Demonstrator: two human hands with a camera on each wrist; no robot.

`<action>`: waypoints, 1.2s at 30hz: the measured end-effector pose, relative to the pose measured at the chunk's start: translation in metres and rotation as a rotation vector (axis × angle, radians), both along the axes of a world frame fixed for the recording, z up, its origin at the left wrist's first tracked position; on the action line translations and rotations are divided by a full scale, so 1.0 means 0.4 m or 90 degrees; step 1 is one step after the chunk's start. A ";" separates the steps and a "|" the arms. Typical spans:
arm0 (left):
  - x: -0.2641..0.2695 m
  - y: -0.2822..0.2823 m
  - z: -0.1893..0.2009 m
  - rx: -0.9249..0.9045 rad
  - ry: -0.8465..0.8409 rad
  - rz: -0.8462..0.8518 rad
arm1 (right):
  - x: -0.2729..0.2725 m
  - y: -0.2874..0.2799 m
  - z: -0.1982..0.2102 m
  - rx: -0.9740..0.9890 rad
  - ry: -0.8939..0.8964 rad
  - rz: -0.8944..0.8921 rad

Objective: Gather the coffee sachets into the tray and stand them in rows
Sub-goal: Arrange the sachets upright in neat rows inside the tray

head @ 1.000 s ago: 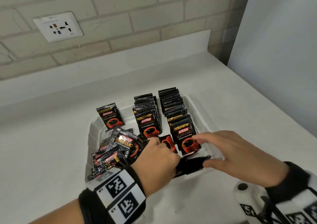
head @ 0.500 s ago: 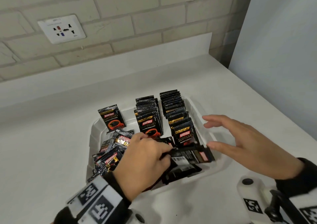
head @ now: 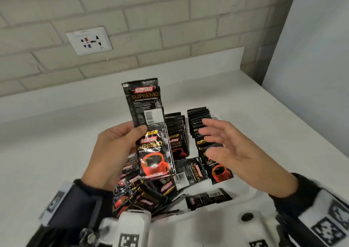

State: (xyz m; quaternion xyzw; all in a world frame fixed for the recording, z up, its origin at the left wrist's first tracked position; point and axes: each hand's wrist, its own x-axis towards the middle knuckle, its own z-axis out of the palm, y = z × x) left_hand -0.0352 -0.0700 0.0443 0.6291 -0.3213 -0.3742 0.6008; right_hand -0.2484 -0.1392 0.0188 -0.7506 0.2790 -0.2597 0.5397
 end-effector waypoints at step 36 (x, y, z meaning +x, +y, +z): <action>-0.104 -0.008 -0.074 -0.069 0.461 0.042 | 0.133 0.057 -0.056 0.233 -0.101 -0.092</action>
